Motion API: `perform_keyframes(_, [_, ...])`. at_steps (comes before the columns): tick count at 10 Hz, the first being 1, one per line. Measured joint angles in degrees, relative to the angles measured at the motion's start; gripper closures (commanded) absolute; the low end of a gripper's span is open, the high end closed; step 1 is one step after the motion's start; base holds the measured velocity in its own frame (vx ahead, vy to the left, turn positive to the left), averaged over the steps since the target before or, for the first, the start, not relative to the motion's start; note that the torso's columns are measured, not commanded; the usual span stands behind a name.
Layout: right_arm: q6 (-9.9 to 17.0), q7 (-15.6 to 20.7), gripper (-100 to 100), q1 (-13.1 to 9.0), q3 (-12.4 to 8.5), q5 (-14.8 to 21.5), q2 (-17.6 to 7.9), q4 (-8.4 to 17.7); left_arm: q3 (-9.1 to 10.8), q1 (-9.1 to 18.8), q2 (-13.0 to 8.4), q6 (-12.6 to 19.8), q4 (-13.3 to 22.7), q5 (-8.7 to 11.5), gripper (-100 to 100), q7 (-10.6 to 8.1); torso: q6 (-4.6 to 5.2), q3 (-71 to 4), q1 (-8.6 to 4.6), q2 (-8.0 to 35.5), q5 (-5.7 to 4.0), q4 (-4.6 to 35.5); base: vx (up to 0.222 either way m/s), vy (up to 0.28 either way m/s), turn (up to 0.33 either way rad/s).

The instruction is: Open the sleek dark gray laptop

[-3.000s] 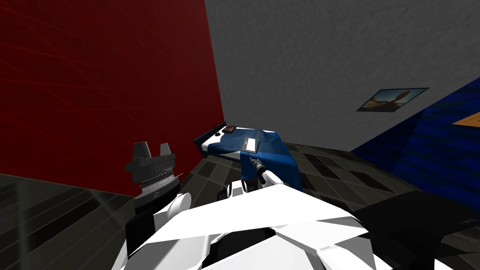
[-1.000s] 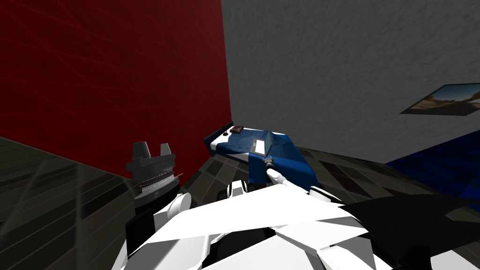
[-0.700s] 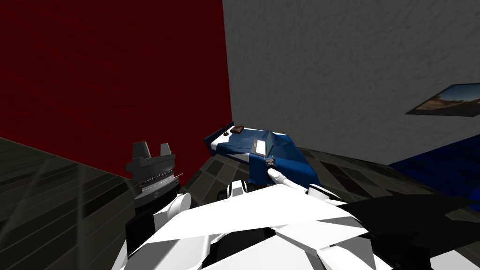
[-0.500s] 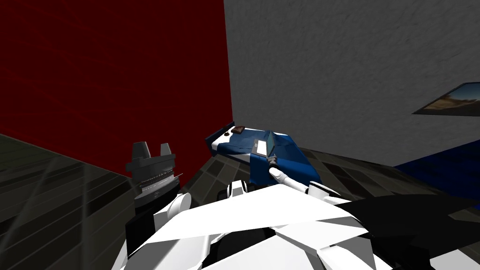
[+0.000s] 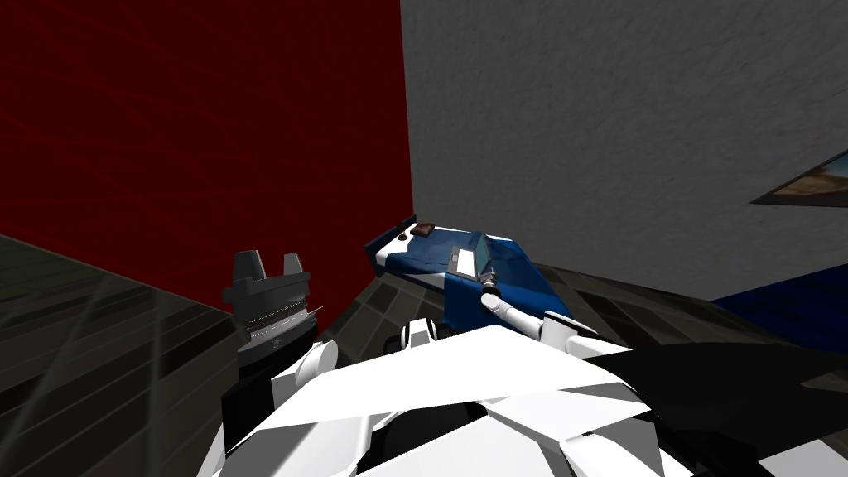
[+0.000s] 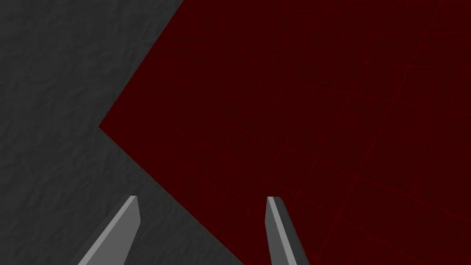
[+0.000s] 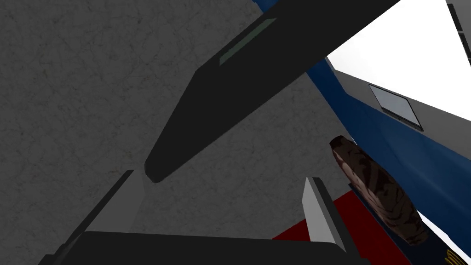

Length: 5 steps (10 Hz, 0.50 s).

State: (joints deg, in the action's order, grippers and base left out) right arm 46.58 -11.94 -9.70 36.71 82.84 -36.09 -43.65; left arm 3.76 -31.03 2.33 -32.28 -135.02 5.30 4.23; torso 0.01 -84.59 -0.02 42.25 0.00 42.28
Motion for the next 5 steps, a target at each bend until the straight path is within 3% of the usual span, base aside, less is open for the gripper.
perform_keyframes(2, [2.01,-0.08,-100,-1.28,0.93,1.78,-2.83,2.76,0.00,-0.01,0.00,0.00,0.00,0.00,0,0.00,-0.01,-0.06,-0.01,-0.08,-0.01,-0.03,0.100,-0.004,0.033])
perform_keyframes(3, [2.67,0.79,-100,-1.48,0.92,1.89,-3.64,2.71,0.00,-0.01,0.00,0.00,0.00,0.00,0,0.00,-0.01,-0.01,-0.04,-0.02,-0.02,-0.01,0.073,-0.012,0.010])
perform_keyframes(5, [3.03,0.94,-100,-2.05,1.13,2.24,-3.75,3.61,0.00,0.00,0.00,0.00,0.00,0.00,0,0.00,0.00,0.14,0.03,0.24,0.00,0.06,0.018,-0.002,0.002])
